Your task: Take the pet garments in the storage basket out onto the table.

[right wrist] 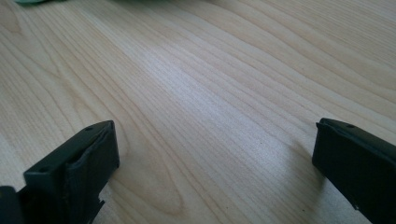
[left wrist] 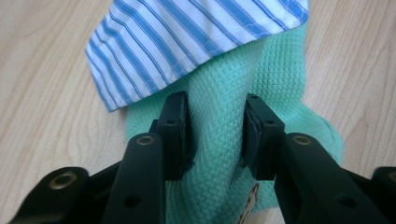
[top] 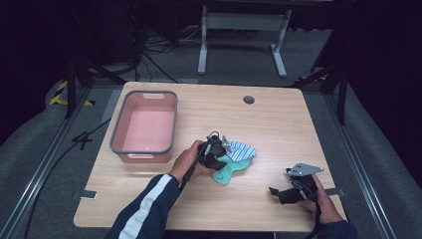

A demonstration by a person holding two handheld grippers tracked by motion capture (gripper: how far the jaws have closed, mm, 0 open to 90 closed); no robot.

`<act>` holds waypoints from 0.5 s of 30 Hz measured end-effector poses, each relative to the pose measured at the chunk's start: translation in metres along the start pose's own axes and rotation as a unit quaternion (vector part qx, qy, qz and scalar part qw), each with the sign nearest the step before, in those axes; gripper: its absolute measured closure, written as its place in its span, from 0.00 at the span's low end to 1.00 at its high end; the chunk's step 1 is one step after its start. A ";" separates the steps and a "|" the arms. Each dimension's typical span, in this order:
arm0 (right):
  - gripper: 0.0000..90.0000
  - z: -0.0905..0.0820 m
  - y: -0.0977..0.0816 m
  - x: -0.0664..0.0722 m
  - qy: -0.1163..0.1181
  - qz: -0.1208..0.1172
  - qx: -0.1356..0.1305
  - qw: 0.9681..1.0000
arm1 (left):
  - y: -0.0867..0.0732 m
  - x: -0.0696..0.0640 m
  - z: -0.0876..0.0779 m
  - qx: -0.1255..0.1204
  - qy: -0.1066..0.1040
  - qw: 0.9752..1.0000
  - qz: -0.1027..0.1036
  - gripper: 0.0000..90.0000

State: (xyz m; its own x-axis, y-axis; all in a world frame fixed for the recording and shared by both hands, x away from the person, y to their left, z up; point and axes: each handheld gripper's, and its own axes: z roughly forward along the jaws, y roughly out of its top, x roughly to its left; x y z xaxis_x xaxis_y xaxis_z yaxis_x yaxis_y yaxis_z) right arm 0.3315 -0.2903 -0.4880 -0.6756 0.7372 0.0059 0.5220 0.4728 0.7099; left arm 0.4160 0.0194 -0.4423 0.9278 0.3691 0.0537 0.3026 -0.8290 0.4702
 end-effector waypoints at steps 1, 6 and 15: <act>0.01 0.000 0.000 0.000 0.000 0.000 0.000 1.000 | -0.001 -0.001 0.002 0.004 0.001 1.000 0.000 0.69; 0.01 0.000 0.000 0.000 0.000 0.000 0.000 1.000 | -0.004 -0.003 0.008 0.002 0.002 1.000 -0.008 0.65; 0.01 0.000 0.000 0.000 0.000 0.000 0.000 1.000 | -0.005 -0.003 0.007 0.000 0.014 1.000 -0.013 0.56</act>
State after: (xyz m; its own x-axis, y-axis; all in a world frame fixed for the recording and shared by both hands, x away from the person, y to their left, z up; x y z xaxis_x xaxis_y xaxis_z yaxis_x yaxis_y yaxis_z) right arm 0.3315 -0.2903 -0.4879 -0.6757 0.7372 0.0060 0.5220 0.4728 0.7099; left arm 0.4137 0.0192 -0.4508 0.9135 0.4015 0.0659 0.3260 -0.8193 0.4717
